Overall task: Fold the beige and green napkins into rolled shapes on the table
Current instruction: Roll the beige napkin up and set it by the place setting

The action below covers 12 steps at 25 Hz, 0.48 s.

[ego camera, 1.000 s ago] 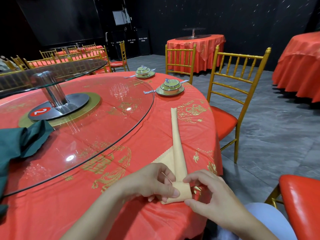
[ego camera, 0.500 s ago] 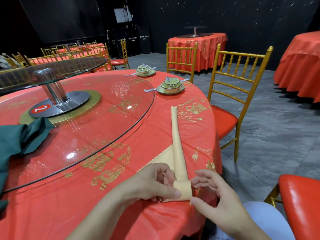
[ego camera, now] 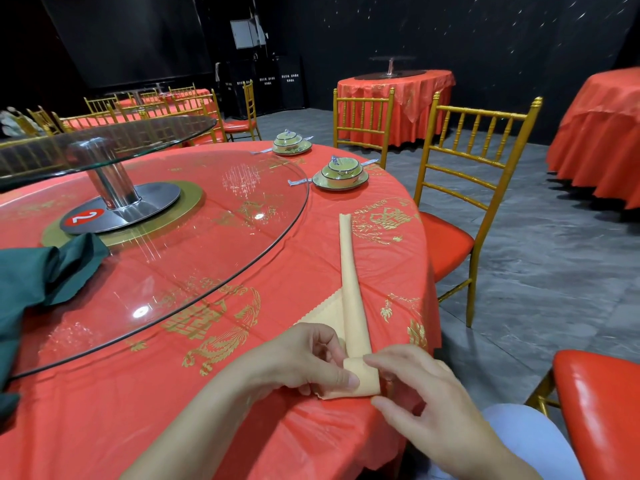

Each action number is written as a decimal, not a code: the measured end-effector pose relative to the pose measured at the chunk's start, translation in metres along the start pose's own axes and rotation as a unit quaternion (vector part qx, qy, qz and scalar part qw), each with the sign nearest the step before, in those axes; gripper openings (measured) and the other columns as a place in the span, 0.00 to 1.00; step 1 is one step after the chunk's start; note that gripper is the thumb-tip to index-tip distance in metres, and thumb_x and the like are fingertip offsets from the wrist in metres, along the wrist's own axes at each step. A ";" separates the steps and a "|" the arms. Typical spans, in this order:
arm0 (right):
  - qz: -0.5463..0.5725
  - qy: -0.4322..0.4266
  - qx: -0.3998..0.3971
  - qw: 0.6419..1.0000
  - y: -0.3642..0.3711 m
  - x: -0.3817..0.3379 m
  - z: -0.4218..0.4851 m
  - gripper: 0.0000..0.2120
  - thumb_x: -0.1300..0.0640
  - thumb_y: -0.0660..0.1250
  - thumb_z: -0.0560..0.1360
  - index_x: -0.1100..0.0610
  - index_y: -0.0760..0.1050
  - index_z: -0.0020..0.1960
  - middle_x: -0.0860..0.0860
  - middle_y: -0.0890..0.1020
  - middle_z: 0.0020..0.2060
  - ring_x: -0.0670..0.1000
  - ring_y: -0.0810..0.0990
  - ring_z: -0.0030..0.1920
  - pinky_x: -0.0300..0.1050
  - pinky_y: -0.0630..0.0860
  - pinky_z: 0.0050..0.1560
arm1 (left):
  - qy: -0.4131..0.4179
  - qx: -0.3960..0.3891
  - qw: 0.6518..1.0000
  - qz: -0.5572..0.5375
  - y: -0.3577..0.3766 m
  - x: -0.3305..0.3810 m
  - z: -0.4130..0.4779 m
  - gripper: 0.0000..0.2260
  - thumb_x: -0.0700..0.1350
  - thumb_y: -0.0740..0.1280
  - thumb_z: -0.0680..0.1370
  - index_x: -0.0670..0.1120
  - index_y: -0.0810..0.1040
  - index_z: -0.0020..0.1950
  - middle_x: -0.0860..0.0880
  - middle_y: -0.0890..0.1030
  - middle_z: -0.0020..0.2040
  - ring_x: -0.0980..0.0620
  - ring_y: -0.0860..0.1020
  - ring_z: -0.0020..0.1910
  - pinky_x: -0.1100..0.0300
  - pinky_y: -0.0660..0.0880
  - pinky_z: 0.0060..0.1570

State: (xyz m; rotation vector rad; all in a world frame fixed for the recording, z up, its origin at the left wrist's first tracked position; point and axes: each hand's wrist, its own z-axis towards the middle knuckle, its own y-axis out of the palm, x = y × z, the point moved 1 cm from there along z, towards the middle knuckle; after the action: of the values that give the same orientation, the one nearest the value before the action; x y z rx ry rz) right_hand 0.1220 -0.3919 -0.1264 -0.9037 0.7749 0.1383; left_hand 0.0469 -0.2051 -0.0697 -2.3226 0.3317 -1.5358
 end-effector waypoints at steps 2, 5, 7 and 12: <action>-0.003 -0.013 -0.008 1.000 -0.003 -0.002 0.011 0.19 0.42 0.65 0.67 0.34 0.69 0.58 0.32 0.73 0.52 0.38 0.77 0.47 0.37 0.67 0.54 | -0.026 -0.001 1.000 -0.006 -0.002 -0.001 0.003 0.11 0.42 0.76 0.69 0.48 0.74 0.39 0.50 0.76 0.30 0.57 0.74 0.26 0.66 0.67 0.25; 0.007 -0.005 -0.024 1.000 -0.005 -0.001 0.024 0.18 0.43 0.67 0.65 0.38 0.73 0.54 0.33 0.74 0.47 0.37 0.76 0.45 0.45 0.71 0.51 | -0.034 0.024 0.999 -0.003 -0.002 -0.004 0.005 0.10 0.46 0.76 0.69 0.48 0.75 0.41 0.51 0.76 0.29 0.57 0.74 0.25 0.65 0.66 0.23; 0.010 0.012 -0.037 0.999 -0.008 0.001 0.032 0.13 0.41 0.67 0.63 0.37 0.76 0.48 0.35 0.75 0.47 0.38 0.76 0.46 0.46 0.71 0.52 | -0.006 0.055 0.998 0.009 -0.001 -0.007 0.004 0.12 0.47 0.76 0.69 0.46 0.76 0.45 0.52 0.76 0.31 0.56 0.73 0.27 0.63 0.66 0.26; 0.047 0.058 -0.081 0.994 -0.011 0.005 0.049 0.13 0.37 0.64 0.58 0.35 0.76 0.42 0.39 0.76 0.44 0.39 0.76 0.49 0.42 0.69 0.56 | 0.113 0.114 0.981 0.107 0.003 -0.015 -0.002 0.21 0.58 0.75 0.61 0.57 0.76 0.51 0.56 0.77 0.45 0.61 0.73 0.36 0.65 0.71 0.39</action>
State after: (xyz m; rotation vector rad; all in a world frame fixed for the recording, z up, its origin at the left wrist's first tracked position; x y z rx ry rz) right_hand 0.1571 -0.3630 -0.1048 -1.0362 0.9248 0.2356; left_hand 0.0392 -0.2021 -0.0829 -1.8791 0.4222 -1.6365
